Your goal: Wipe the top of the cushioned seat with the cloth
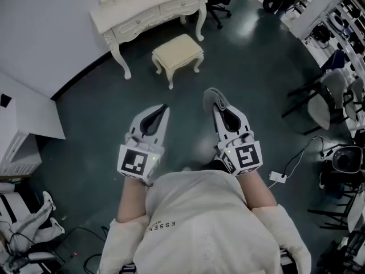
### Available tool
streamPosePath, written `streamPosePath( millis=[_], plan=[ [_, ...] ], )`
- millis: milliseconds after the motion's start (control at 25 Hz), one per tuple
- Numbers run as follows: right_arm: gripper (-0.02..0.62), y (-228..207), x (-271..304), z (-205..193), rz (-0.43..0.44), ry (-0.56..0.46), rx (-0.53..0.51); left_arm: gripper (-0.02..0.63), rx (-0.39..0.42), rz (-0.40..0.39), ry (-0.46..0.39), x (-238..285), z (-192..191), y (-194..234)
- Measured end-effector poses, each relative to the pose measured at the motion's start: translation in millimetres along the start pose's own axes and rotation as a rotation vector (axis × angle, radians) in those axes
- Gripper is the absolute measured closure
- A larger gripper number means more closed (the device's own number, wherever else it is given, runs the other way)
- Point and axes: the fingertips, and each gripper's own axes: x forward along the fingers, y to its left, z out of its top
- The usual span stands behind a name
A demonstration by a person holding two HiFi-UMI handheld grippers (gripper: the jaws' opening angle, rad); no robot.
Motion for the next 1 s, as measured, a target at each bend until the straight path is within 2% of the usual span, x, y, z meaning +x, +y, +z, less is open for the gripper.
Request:
streamPosePath(
  millis=[240,400,600,800,1000],
  plan=[
    [0.568,-28.5,15.6,-11.4,0.024,0.018,0.009,0.604,-0.012,0.025,0.016,26.8,-6.7,0.3],
    [0.568,-63.6,35.4,-12.0,0.049,0.012,0.009,0.604,-0.002,0.059,0.02,60.9,-11.1,7.5],
    [0.568,-119.8,76.8,-2.5,0.135,-0.014,0.014,0.604,0.021,0.133,0.003,119.4,-3.4,21.5],
    [0.568,-190.7,119.2,-12.4,0.227,0.003,0.005,0.604,0.013,0.208,0.008,196.2,-0.4,21.3],
    [0.568,-255.6,167.2,-25.5,0.312,0.038,0.002,0.604,-0.036,0.276,0.03,272.6,-5.2,27.8]
  ],
)
